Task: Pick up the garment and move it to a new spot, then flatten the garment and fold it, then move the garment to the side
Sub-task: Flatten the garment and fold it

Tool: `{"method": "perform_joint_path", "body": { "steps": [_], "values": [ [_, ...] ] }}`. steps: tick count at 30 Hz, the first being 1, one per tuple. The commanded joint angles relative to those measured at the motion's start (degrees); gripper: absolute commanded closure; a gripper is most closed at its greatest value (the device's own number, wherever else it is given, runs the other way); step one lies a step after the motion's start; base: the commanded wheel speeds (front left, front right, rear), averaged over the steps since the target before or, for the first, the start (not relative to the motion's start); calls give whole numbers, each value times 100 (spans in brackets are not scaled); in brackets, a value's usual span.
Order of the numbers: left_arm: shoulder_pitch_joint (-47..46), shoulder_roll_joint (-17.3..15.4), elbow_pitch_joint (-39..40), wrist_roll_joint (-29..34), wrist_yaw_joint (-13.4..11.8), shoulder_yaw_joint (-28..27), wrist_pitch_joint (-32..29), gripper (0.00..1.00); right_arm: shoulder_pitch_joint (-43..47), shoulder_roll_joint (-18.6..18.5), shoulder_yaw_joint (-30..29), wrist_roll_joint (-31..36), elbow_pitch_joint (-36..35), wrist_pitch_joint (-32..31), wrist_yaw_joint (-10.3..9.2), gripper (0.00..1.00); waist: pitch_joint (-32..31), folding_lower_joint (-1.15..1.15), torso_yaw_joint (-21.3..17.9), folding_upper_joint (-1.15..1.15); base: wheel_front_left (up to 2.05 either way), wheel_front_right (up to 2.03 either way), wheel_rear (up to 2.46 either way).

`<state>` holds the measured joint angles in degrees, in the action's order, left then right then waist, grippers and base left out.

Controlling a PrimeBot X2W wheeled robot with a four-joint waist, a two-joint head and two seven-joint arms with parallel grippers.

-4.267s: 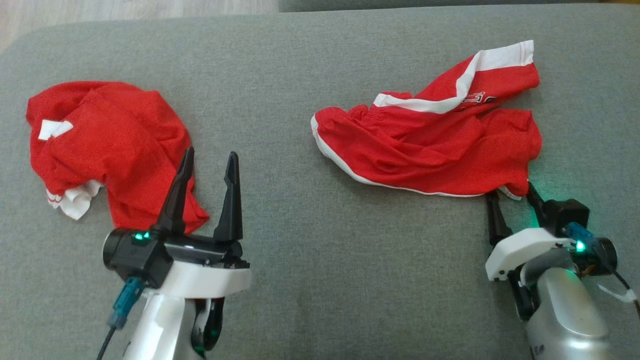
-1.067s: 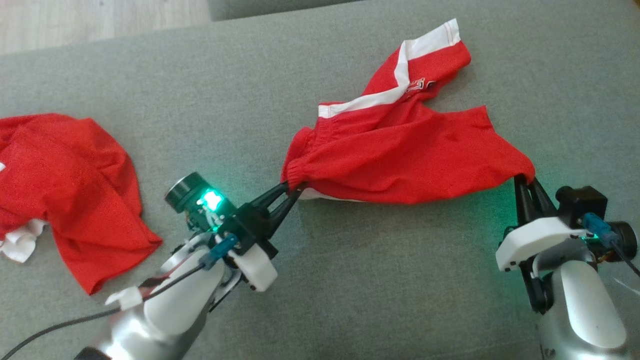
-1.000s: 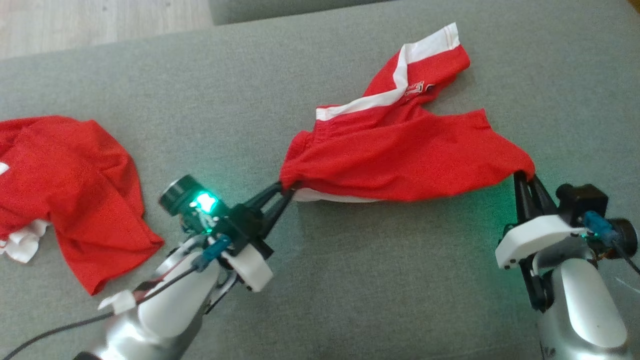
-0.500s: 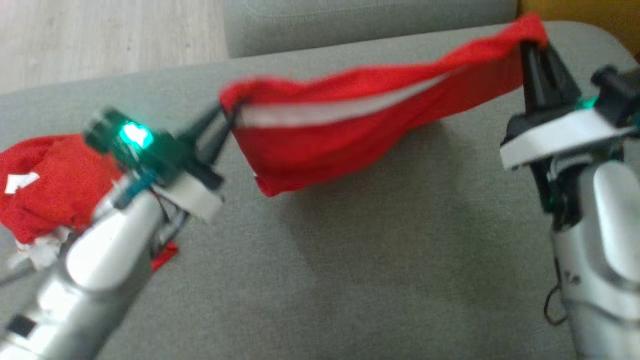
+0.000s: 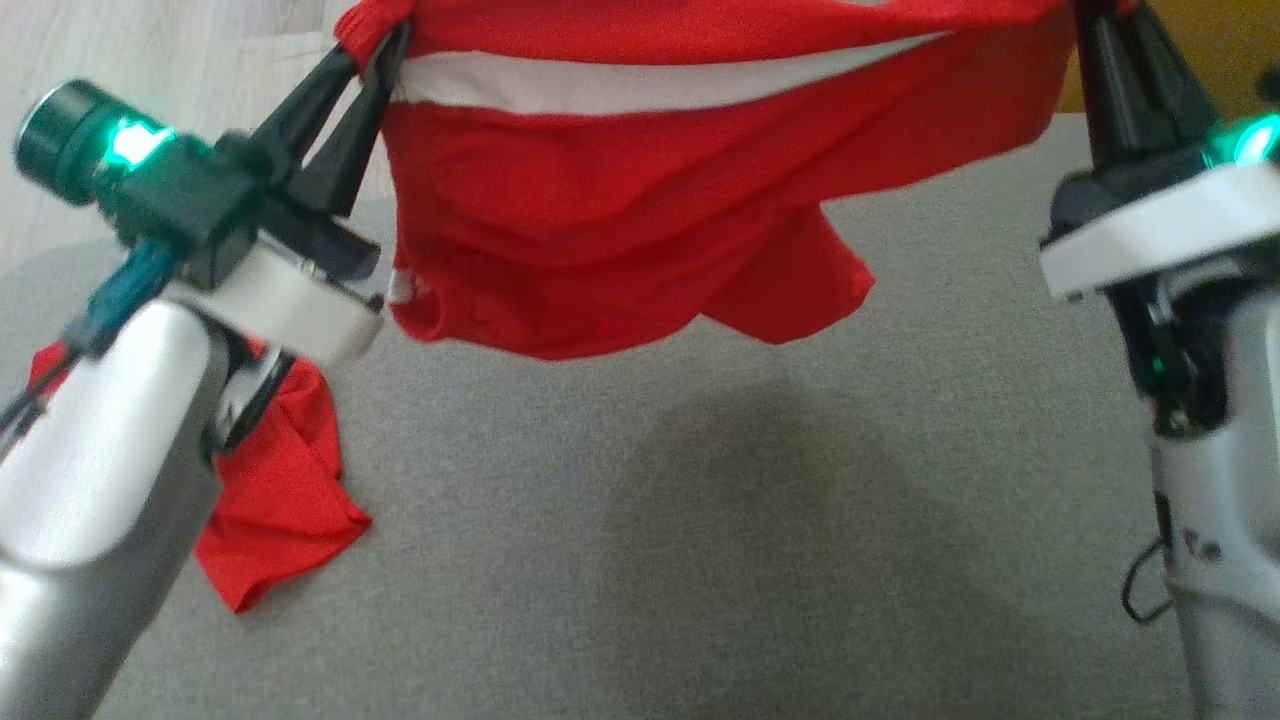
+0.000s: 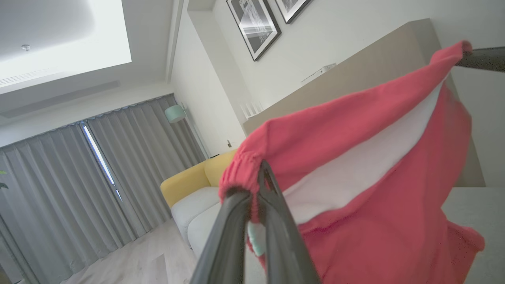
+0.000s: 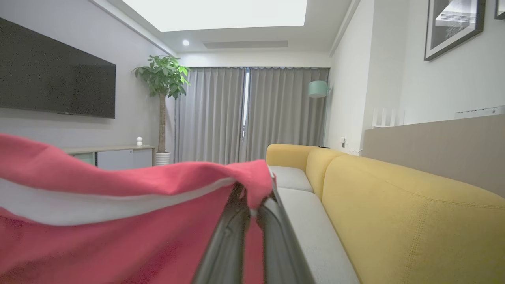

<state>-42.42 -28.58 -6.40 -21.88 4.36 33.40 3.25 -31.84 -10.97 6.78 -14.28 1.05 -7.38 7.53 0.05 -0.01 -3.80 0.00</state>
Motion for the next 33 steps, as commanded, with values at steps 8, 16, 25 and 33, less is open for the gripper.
{"method": "perform_joint_path", "body": {
  "steps": [8,16,25,33],
  "values": [
    [640,-694,2182,-380,-678,-768,-544,100,871,199,-428,67,-1742,-846,-4,100,-35,1,-41,0,0,0,0],
    [325,-817,2591,-689,-673,-862,-1218,100,616,470,-505,367,-2060,-1691,-4,100,585,1,-61,0,0,0,0],
    [-1998,-163,160,-684,72,-685,-866,100,-2369,308,-338,449,675,-729,-4,100,1912,1,-184,0,0,0,0],
    [-3535,356,-1594,-459,226,-612,187,100,-4049,337,-745,888,2673,742,-4,100,2443,1,-137,0,0,0,0]
  ]
}}
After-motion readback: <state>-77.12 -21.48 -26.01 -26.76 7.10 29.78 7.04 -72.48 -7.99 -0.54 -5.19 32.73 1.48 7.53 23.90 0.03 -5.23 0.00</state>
